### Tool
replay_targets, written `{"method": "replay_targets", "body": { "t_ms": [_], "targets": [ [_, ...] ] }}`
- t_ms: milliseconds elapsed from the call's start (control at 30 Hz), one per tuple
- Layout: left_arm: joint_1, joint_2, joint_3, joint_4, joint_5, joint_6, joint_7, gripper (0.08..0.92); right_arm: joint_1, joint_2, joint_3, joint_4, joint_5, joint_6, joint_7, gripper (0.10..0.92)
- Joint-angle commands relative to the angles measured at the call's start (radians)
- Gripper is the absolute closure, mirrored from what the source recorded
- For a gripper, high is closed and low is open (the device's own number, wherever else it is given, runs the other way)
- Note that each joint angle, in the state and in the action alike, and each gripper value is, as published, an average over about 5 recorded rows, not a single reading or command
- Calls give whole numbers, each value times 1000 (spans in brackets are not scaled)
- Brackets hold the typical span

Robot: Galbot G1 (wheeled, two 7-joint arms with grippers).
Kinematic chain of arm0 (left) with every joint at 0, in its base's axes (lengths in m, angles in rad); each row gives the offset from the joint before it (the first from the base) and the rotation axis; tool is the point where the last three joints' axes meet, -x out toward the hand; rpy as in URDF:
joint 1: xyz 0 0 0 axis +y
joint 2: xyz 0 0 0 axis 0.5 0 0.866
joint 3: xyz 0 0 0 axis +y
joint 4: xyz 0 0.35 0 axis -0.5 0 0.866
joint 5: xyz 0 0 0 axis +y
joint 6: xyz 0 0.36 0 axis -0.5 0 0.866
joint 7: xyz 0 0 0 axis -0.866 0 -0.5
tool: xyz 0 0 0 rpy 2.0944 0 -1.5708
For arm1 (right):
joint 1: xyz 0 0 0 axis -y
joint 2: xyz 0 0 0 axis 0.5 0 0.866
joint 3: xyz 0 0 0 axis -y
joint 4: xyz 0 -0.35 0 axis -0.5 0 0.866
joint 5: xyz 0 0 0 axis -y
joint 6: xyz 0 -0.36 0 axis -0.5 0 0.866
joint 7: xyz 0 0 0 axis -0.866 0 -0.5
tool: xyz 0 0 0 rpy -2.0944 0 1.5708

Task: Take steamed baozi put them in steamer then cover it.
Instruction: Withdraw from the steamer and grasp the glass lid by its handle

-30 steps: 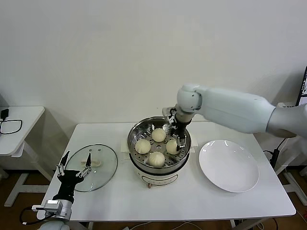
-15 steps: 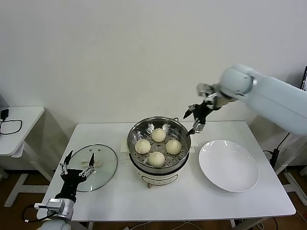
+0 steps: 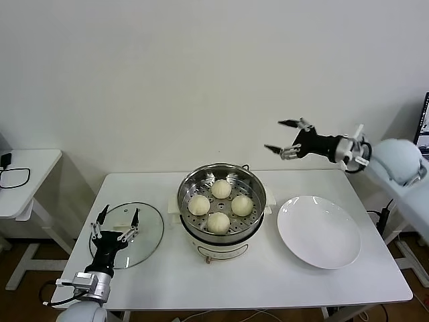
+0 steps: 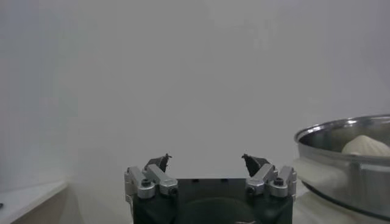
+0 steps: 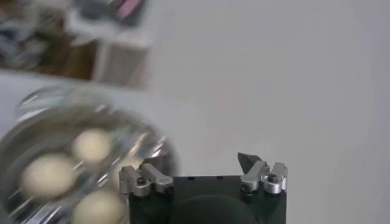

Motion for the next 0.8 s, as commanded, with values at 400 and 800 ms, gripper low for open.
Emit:
{"method": "replay_targets", "body": {
  "t_ms": [400,800],
  "targets": [
    [-10,28,46,12,-20,-9,-4,177,-1041,664,600,227,-305,472,505,203],
    [-2,59,1,103,386,-162,-80,177,-1112,768,558,185,-337,563,500,203]
  ]
}}
